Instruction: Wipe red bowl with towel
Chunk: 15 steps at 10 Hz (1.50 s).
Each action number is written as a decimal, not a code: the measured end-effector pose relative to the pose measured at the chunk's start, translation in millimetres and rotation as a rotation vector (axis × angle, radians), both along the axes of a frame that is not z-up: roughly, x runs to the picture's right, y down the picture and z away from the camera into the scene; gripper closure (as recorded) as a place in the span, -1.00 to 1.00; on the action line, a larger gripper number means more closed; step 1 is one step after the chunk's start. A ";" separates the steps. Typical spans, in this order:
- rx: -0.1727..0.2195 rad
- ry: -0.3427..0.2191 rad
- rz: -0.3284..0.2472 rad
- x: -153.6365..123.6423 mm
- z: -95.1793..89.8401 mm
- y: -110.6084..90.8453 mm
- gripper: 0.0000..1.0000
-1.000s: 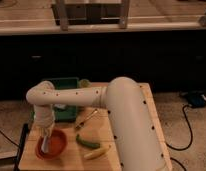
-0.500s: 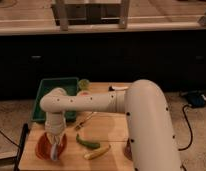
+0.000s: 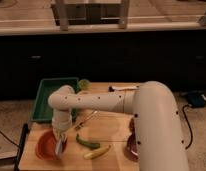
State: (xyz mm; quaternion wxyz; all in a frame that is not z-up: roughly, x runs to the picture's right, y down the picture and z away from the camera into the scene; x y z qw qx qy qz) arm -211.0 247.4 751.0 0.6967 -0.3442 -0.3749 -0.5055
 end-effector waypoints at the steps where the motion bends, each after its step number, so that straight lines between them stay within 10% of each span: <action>1: 0.004 0.001 0.000 -1.0 1.7 -4.3 1.00; 6: 0.026 -0.081 -0.067 -55.4 -0.6 -17.8 1.00; 9: -0.002 -0.132 -0.124 -68.0 -20.9 14.1 1.00; 15: -0.046 -0.085 -0.095 -23.2 -32.9 51.1 1.00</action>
